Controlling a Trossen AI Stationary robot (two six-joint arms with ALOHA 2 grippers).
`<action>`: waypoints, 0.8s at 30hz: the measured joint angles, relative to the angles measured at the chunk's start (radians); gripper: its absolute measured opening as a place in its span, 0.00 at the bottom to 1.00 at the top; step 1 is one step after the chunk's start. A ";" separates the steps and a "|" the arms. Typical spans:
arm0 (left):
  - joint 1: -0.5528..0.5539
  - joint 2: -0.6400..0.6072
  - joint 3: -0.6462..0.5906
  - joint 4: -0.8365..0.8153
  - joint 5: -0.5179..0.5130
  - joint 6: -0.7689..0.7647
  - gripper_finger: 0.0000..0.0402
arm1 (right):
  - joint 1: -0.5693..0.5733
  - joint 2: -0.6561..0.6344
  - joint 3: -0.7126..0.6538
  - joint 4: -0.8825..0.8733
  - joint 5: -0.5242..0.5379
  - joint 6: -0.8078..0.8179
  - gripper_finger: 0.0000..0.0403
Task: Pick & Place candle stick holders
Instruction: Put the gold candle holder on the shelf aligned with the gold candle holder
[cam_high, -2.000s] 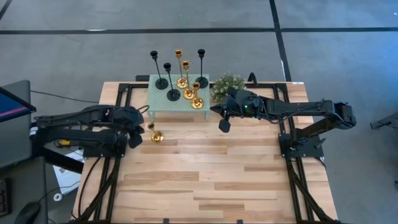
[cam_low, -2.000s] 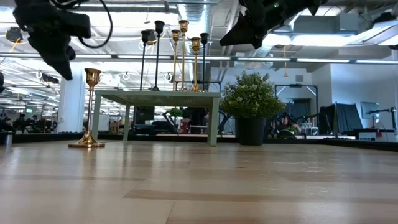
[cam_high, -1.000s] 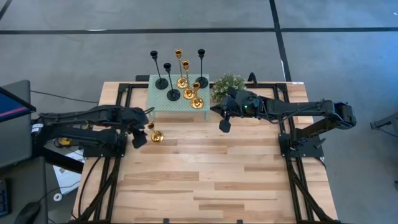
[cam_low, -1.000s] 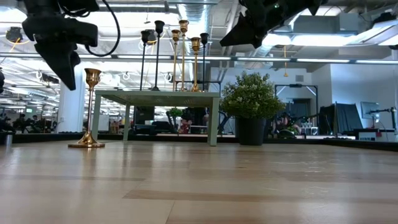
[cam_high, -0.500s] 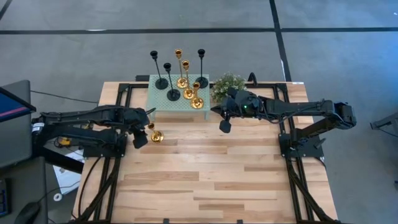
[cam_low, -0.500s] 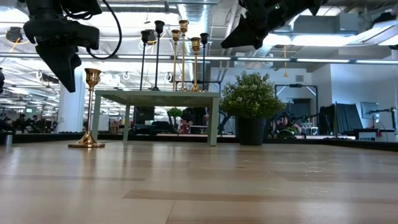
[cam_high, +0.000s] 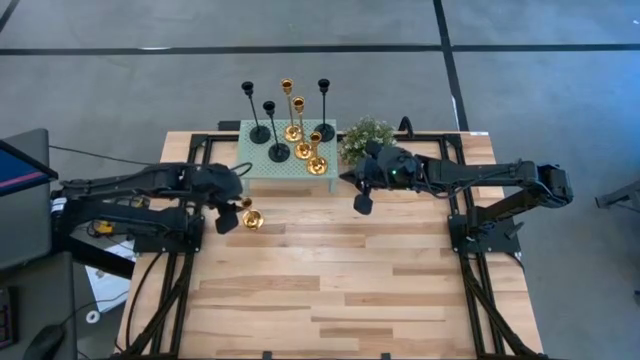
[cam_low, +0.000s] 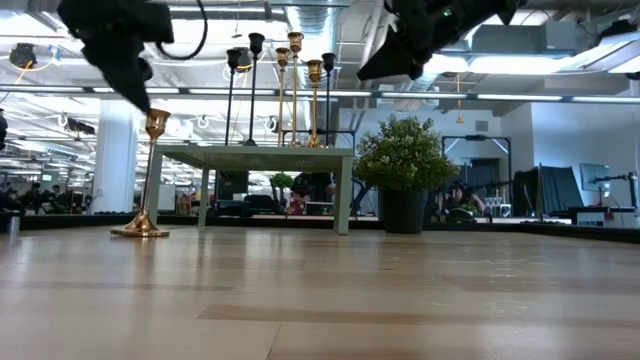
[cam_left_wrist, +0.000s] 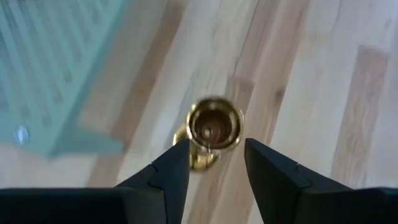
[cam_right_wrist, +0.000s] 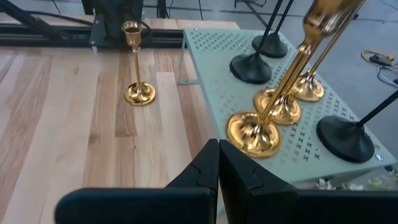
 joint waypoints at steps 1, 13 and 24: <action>0.000 -0.006 0.000 0.025 0.000 0.012 0.38 | 0.001 0.000 0.000 -0.006 0.000 0.000 0.00; 0.000 0.008 0.001 0.169 0.072 0.033 0.33 | 0.001 0.000 0.000 -0.024 0.000 0.002 0.00; -0.046 0.074 -0.007 0.230 0.063 -0.309 0.22 | 0.006 0.000 0.000 -0.055 -0.001 0.003 0.00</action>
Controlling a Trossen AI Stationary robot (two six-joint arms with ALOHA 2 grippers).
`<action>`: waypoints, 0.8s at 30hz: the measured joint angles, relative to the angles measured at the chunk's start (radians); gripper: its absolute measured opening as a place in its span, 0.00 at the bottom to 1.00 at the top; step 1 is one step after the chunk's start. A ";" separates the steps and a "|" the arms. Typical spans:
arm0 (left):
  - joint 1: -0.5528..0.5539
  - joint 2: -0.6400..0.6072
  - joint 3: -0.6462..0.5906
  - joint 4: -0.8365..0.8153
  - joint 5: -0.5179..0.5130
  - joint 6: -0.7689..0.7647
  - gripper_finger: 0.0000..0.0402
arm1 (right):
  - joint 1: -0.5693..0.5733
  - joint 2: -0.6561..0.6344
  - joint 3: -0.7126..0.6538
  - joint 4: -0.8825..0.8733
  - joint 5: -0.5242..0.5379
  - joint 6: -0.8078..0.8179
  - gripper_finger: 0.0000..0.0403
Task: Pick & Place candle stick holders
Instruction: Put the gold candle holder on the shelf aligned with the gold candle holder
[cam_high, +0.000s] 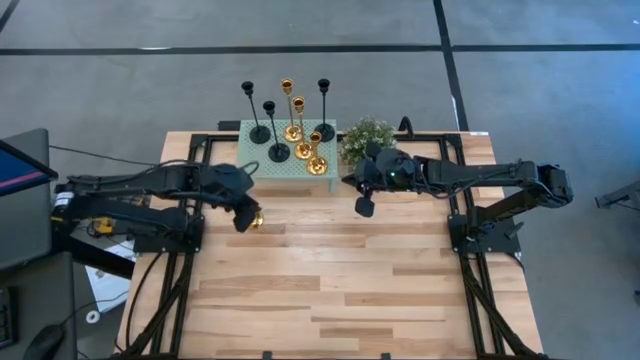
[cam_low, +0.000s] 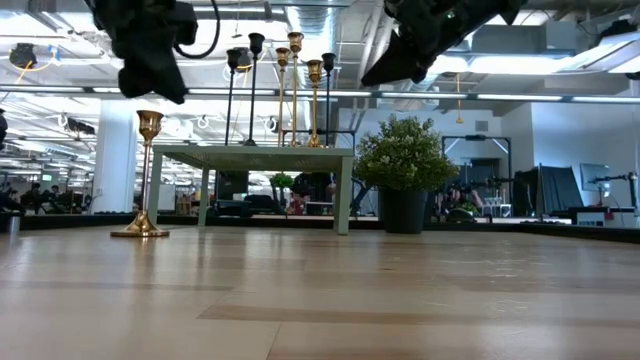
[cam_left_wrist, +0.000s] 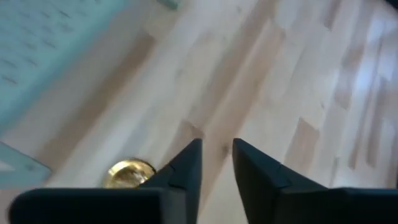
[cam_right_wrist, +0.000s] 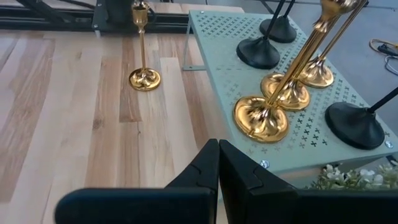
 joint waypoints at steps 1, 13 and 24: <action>-0.021 0.000 -0.005 -0.005 0.000 -0.009 0.20 | 0.000 0.000 0.000 -0.003 0.000 0.000 0.00; -0.401 -0.087 0.004 -0.007 -0.356 -0.200 0.01 | 0.001 0.000 0.000 -0.007 0.000 0.000 0.00; -0.738 0.027 -0.077 -0.007 -0.864 -0.472 0.01 | 0.002 0.000 0.000 -0.007 0.000 0.000 0.00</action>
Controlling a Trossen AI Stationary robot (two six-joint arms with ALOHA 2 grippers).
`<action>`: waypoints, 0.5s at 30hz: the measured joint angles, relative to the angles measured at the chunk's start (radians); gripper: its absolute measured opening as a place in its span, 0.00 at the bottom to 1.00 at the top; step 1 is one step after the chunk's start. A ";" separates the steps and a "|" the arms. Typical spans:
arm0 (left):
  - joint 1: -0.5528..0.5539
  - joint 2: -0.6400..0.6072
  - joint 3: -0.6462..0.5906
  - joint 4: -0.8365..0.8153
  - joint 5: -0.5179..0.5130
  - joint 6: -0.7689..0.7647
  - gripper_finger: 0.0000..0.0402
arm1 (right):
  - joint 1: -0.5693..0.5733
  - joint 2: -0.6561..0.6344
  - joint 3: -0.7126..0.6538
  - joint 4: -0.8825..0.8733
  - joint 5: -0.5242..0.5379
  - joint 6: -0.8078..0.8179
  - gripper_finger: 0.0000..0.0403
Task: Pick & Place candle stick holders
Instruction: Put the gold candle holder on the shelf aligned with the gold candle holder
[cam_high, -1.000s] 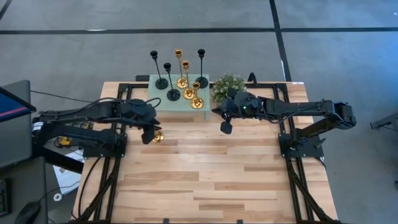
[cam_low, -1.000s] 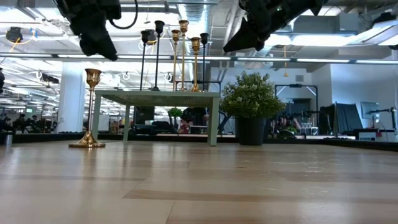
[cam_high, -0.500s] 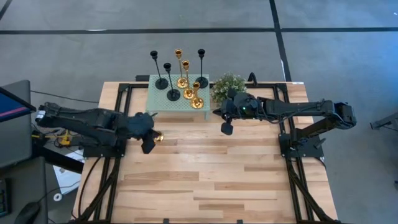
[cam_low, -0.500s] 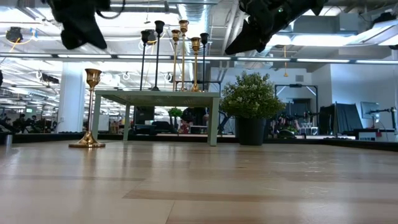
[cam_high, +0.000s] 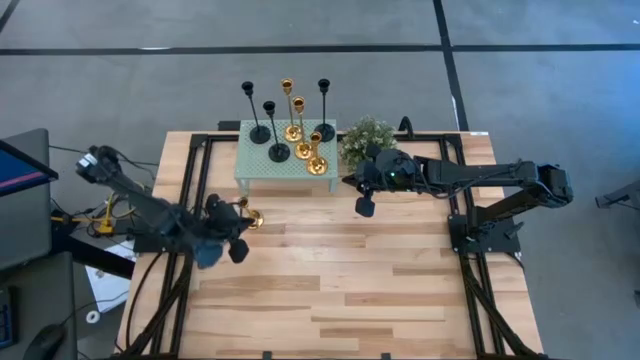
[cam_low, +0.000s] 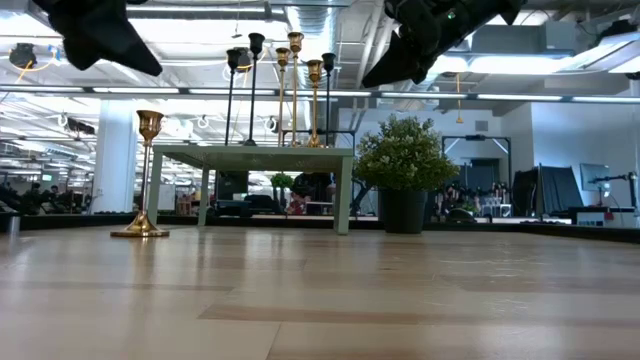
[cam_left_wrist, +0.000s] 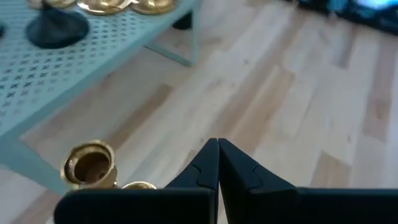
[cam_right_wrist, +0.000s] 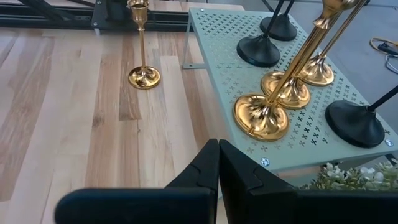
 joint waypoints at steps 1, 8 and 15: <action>-0.022 0.015 -0.007 -0.001 -0.040 -0.038 0.01 | 0.000 0.000 0.000 -0.001 0.000 0.000 0.00; -0.093 0.084 -0.010 0.007 -0.252 -0.166 0.01 | 0.000 0.000 0.000 -0.005 0.000 -0.027 0.00; -0.120 0.252 -0.011 0.011 -0.246 -0.376 0.00 | -0.004 0.000 0.000 -0.042 0.000 -0.033 0.00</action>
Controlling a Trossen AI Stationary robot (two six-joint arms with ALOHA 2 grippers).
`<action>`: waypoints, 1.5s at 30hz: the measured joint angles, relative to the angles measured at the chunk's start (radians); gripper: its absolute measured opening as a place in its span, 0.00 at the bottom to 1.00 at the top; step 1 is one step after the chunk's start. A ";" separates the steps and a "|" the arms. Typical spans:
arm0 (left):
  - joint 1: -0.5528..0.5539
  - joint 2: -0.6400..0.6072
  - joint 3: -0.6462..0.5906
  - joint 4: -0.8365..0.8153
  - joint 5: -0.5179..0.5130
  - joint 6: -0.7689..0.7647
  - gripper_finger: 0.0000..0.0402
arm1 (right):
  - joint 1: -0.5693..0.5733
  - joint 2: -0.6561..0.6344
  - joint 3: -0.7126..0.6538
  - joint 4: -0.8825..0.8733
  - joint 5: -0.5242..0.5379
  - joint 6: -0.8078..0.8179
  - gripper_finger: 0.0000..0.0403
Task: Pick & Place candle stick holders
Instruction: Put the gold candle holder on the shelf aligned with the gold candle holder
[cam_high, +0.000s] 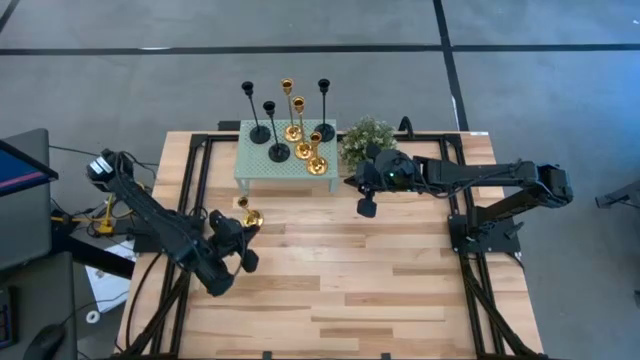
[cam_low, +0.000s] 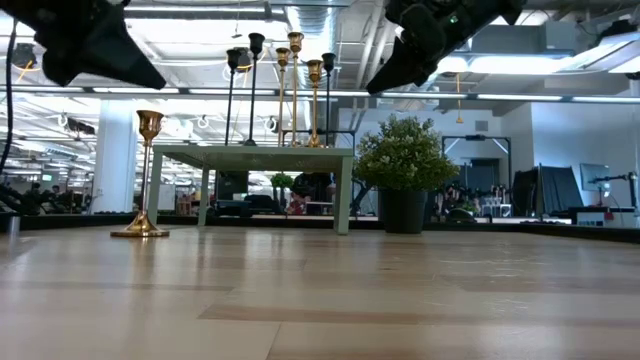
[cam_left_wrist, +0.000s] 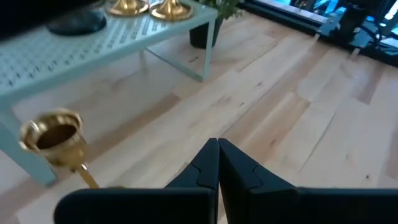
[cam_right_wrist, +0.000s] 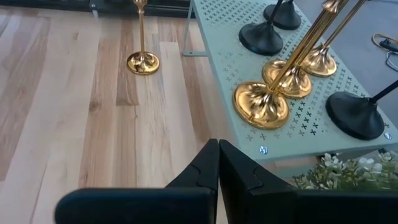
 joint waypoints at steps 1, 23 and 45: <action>0.000 0.017 0.000 -0.001 0.000 -0.027 0.00 | 0.000 0.000 0.000 -0.002 0.000 0.000 0.00; 0.086 0.250 -0.002 -0.256 0.373 -0.497 0.01 | -0.014 0.000 0.000 -0.090 0.000 0.004 0.00; 0.145 0.204 -0.113 -0.227 0.363 -0.466 0.32 | -0.021 0.000 0.000 -0.140 0.000 0.007 0.00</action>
